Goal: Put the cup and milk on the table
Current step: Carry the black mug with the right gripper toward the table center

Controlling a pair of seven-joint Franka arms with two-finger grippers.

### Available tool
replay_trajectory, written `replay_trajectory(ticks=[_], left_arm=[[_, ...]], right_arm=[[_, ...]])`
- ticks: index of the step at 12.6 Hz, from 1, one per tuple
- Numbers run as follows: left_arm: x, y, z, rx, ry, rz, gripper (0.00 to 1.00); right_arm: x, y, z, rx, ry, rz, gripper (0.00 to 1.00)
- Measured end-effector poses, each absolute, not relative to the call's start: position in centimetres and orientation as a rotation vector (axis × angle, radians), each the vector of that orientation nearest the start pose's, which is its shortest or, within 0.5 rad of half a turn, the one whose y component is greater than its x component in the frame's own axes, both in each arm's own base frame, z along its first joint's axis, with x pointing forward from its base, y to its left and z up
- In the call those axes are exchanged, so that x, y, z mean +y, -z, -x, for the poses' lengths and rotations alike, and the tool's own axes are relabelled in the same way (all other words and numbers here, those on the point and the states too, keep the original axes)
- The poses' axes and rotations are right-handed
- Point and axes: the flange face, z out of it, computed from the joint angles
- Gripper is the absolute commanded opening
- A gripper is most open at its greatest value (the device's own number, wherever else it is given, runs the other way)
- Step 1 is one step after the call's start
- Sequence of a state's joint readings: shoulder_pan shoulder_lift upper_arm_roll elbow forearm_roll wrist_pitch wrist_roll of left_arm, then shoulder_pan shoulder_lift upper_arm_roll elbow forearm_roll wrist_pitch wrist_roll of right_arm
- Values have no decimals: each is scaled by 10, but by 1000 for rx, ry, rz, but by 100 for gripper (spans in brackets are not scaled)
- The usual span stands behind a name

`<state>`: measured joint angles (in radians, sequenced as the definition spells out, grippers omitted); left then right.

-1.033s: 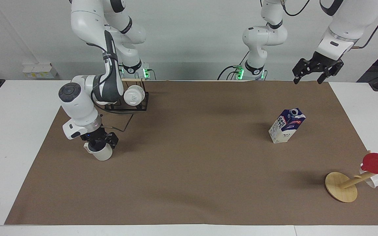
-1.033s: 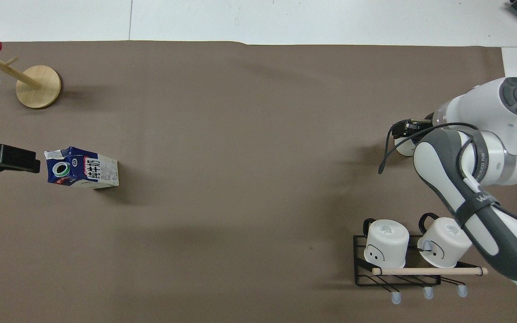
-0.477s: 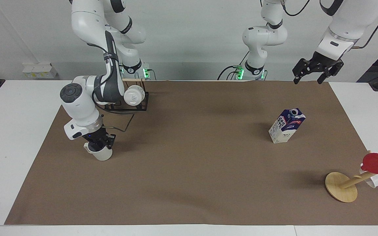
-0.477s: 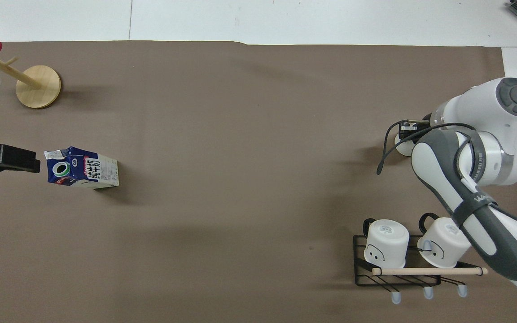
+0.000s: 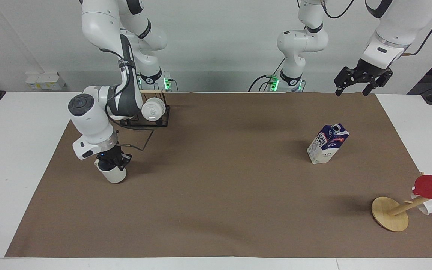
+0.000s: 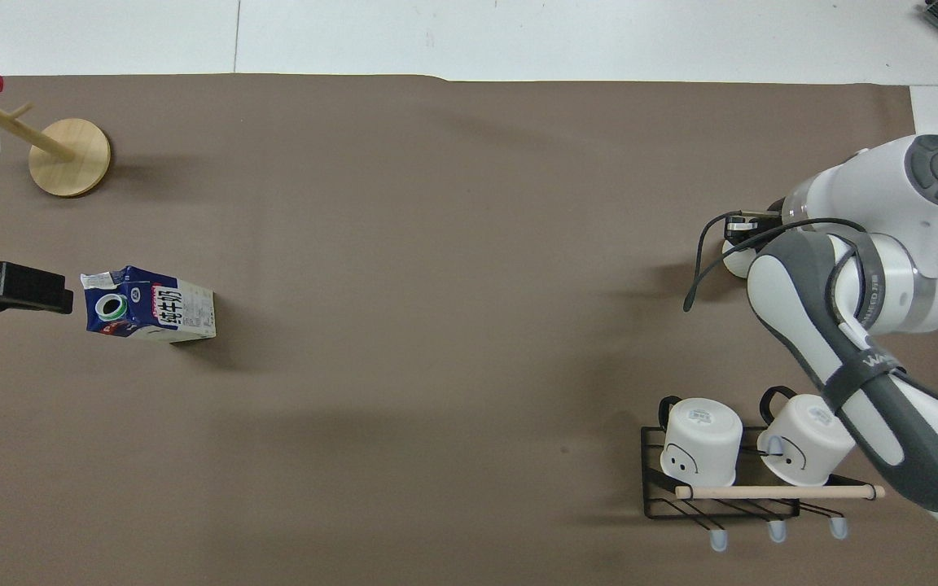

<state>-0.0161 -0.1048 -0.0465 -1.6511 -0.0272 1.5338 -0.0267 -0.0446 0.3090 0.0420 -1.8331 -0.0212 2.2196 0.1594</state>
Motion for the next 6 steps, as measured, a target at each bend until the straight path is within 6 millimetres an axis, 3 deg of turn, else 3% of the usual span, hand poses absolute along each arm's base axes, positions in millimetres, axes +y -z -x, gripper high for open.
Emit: replay_trajectory(ticks=[2, 3, 6], left_arm=[[-37, -640, -516, 58, -22, 3163, 100], [-37, -640, -516, 58, -22, 3163, 100], [-37, -640, -516, 58, -22, 3163, 100]], right_arm=[[29, -396, -646, 248, 173, 3113, 0], [57, -408, -647, 249, 183, 3106, 0], [174, -430, -632, 226, 194, 3082, 0]])
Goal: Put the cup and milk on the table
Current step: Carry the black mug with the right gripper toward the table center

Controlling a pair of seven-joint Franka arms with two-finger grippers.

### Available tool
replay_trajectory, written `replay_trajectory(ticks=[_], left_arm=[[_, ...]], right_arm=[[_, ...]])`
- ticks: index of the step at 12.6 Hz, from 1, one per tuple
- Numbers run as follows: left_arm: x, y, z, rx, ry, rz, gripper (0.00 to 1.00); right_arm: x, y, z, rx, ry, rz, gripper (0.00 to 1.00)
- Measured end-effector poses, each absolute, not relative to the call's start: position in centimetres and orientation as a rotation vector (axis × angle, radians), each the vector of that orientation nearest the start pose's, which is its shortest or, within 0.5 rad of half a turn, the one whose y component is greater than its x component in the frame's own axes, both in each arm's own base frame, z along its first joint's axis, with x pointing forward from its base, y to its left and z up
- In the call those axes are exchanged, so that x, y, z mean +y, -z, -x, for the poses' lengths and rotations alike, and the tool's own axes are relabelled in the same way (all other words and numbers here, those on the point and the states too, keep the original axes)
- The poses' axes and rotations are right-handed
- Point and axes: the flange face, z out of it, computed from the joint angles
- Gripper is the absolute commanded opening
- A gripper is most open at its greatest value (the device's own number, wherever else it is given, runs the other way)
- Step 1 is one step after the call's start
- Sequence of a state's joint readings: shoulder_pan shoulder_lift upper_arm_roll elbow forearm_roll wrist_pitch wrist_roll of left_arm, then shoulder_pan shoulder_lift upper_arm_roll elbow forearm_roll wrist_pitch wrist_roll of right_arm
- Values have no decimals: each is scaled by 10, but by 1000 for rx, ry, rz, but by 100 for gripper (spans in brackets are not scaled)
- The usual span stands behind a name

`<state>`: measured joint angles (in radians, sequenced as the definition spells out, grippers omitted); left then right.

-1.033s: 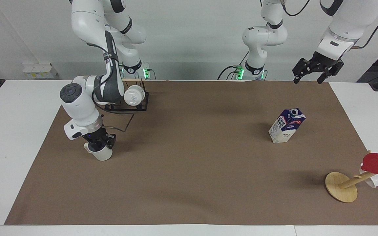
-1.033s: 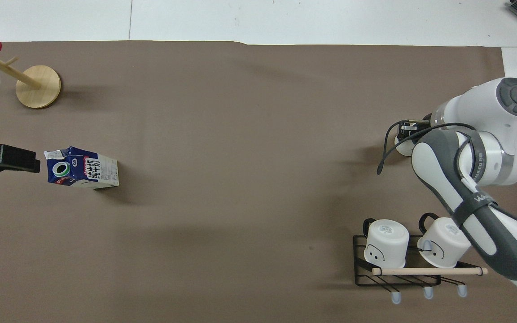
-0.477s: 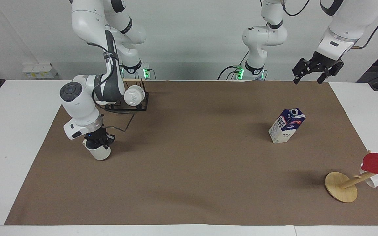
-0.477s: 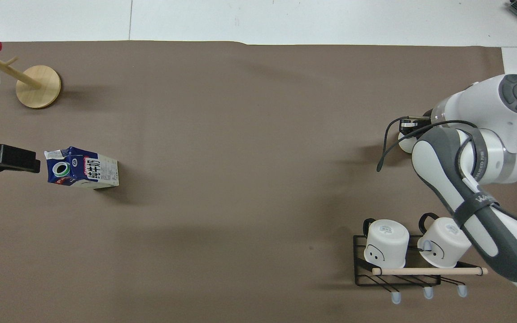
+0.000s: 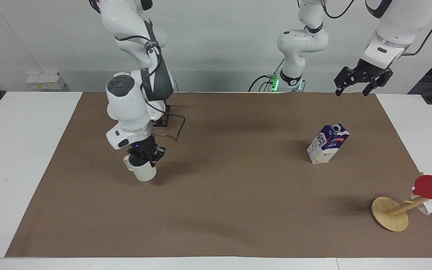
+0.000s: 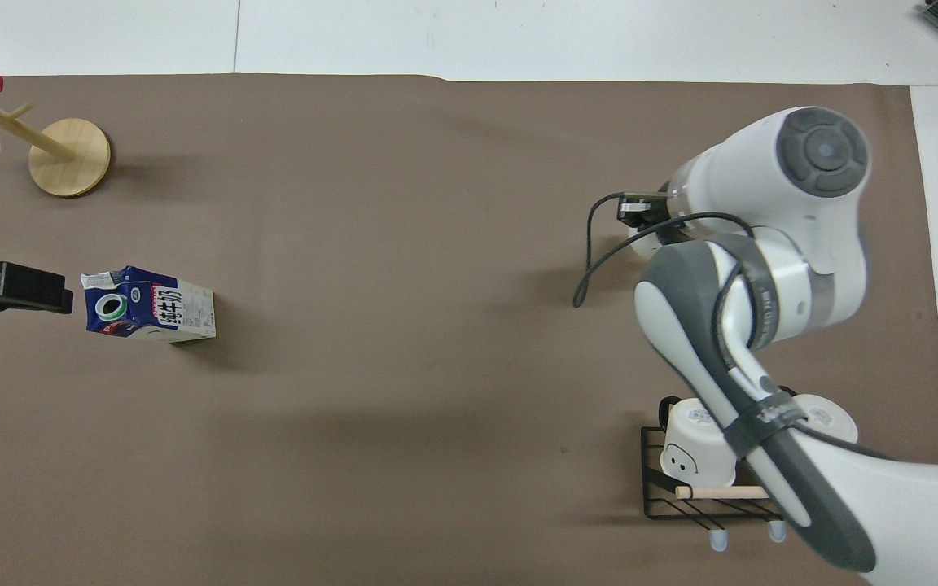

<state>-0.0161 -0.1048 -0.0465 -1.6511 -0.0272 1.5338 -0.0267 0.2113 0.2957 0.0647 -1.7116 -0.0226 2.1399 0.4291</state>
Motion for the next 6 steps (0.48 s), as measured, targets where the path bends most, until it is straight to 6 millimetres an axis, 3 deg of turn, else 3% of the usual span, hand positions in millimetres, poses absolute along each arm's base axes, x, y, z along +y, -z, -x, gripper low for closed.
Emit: replay_trajectory(ticks=[2, 4, 6], left_arm=[[-37, -640, -516, 58, -22, 3163, 100], [-37, -640, -516, 58, -22, 3163, 100], [-37, -640, -516, 58, -22, 3163, 100]], right_arm=[[229, -441, -616, 267, 181, 3070, 0], [268, -454, -602, 300, 163, 3069, 0], [306, -450, -586, 343, 152, 3088, 0]])
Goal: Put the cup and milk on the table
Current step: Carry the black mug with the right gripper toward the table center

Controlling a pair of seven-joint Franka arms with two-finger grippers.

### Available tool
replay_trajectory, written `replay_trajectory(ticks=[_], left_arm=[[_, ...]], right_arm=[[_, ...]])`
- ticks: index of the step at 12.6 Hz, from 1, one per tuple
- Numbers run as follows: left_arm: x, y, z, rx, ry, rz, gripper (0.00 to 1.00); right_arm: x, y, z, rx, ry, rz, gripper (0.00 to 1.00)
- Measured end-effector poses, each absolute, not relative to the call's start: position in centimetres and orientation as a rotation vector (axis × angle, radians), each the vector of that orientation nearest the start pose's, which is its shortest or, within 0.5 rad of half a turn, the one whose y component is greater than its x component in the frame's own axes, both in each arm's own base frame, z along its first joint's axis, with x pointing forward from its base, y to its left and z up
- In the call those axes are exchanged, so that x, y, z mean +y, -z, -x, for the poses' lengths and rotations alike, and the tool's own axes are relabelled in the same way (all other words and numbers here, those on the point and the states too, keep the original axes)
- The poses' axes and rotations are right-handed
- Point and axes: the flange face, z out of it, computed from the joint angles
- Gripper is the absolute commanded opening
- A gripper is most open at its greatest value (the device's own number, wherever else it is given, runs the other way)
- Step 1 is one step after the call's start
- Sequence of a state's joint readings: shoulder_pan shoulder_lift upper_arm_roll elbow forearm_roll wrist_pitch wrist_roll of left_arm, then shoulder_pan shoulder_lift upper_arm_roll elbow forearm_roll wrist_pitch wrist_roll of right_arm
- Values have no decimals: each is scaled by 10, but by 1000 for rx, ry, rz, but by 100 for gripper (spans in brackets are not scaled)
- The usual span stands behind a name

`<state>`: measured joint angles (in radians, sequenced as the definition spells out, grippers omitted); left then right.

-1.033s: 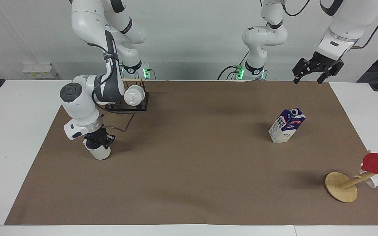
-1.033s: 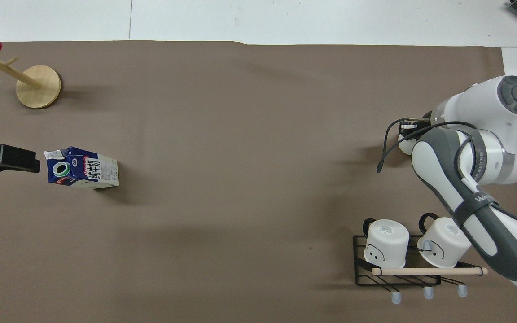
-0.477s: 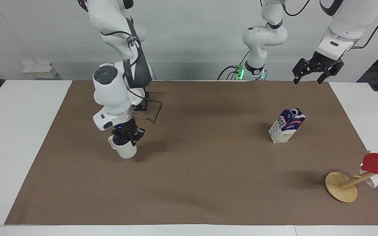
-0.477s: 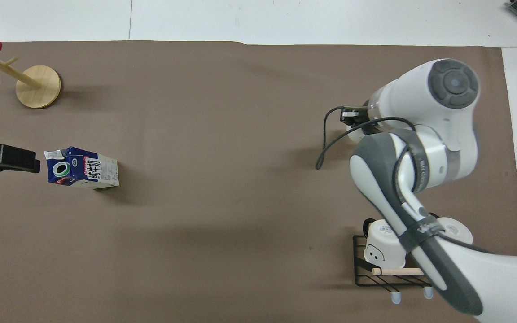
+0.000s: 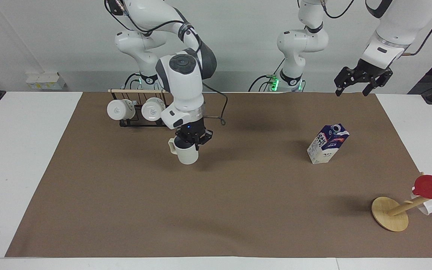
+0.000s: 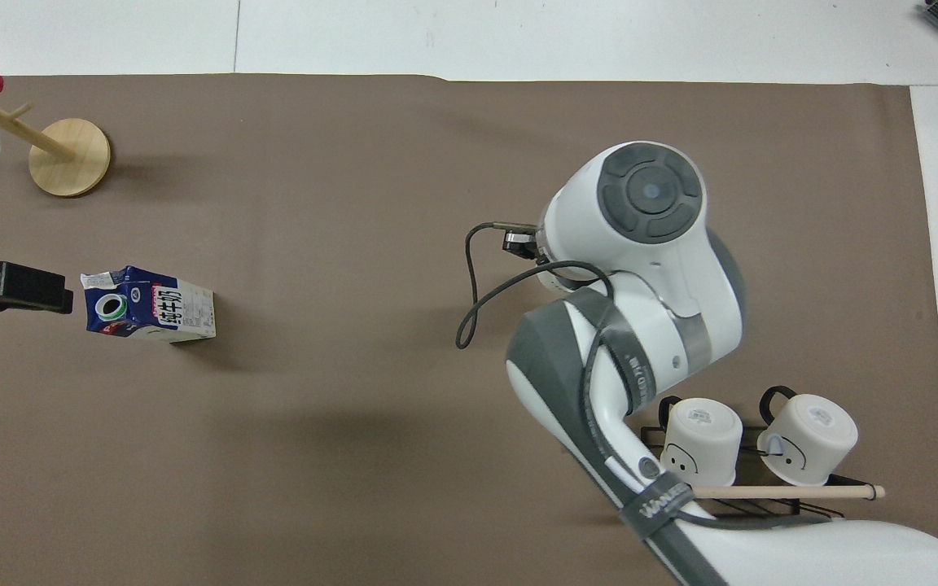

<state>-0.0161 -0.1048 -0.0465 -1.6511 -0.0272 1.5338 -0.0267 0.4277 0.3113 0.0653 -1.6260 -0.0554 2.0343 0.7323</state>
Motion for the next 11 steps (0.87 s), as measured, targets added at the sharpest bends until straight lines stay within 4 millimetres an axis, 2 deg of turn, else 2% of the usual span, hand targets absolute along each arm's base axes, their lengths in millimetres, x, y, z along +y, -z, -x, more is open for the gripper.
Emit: replay_trajectory(ticks=[4, 6, 8, 11], left_arm=[[-37, -640, -516, 58, -22, 3163, 100], [-37, -640, -516, 58, -22, 3163, 100], [-37, -640, -516, 58, -22, 3163, 100], [-37, -640, -516, 58, -22, 3163, 100]], right_arm=[[390, -419, -573, 411, 114, 3103, 0], [418, -406, -565, 398, 111, 3112, 0], [428, -401, -559, 407, 108, 3118, 0], [421, -387, -560, 418, 78, 3148, 0]])
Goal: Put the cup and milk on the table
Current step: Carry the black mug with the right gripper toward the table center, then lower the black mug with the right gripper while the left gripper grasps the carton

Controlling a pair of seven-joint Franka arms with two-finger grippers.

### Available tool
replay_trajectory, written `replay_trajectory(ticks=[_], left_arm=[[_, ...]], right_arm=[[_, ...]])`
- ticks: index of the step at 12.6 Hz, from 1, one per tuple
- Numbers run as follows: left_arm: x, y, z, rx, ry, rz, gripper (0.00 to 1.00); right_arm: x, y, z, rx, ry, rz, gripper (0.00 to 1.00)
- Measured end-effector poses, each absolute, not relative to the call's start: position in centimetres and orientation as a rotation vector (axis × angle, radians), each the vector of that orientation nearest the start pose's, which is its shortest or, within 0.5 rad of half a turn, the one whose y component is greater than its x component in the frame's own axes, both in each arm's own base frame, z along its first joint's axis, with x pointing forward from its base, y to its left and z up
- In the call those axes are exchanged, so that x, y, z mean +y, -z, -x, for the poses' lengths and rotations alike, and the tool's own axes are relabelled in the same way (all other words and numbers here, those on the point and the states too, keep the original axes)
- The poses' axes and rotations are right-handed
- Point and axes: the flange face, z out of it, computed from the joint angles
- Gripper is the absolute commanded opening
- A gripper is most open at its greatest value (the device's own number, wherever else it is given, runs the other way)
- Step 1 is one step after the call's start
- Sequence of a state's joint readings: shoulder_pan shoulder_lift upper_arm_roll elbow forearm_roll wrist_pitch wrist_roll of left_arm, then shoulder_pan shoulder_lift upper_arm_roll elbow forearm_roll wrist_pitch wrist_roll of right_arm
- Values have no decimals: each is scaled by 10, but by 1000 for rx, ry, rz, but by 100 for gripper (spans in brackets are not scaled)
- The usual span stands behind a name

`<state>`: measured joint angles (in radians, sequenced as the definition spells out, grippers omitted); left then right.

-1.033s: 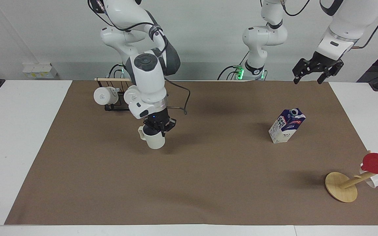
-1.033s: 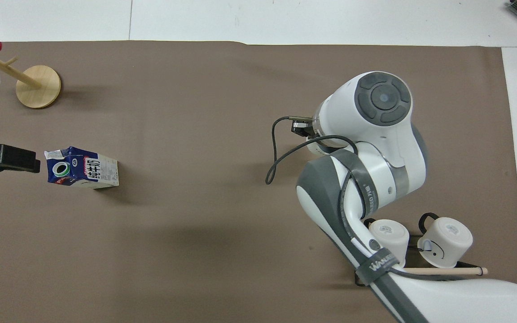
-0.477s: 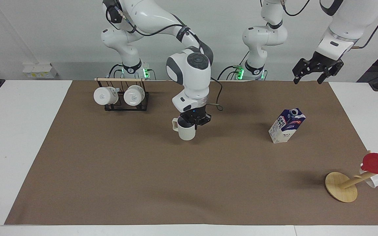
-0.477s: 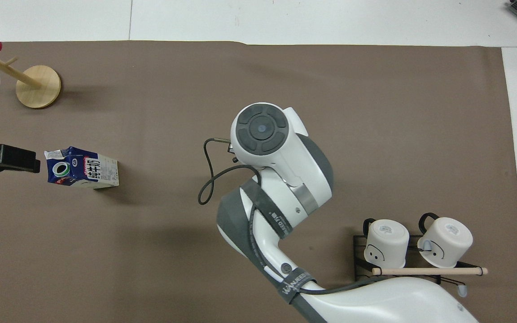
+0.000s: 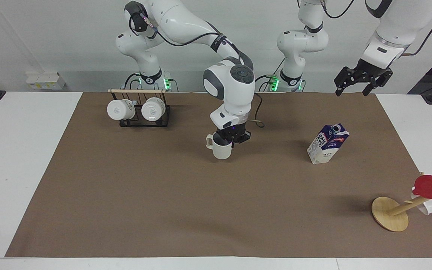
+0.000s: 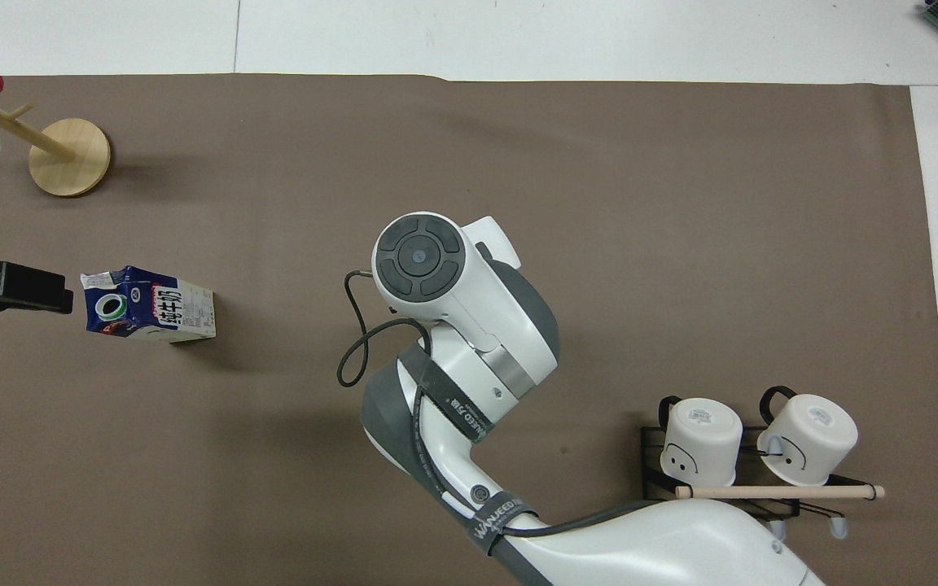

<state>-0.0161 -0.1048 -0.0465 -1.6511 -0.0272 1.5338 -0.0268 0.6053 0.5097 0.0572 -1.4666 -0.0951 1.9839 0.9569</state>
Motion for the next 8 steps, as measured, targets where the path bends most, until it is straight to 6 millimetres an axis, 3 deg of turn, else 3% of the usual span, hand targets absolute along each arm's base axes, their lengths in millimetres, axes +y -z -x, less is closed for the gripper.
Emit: replay_trajectory(ticks=[8], left_arm=[[-48, -642, -514, 89, -14, 3160, 100]], right_arm=[[377, -350, -574, 386, 43, 3171, 3]])
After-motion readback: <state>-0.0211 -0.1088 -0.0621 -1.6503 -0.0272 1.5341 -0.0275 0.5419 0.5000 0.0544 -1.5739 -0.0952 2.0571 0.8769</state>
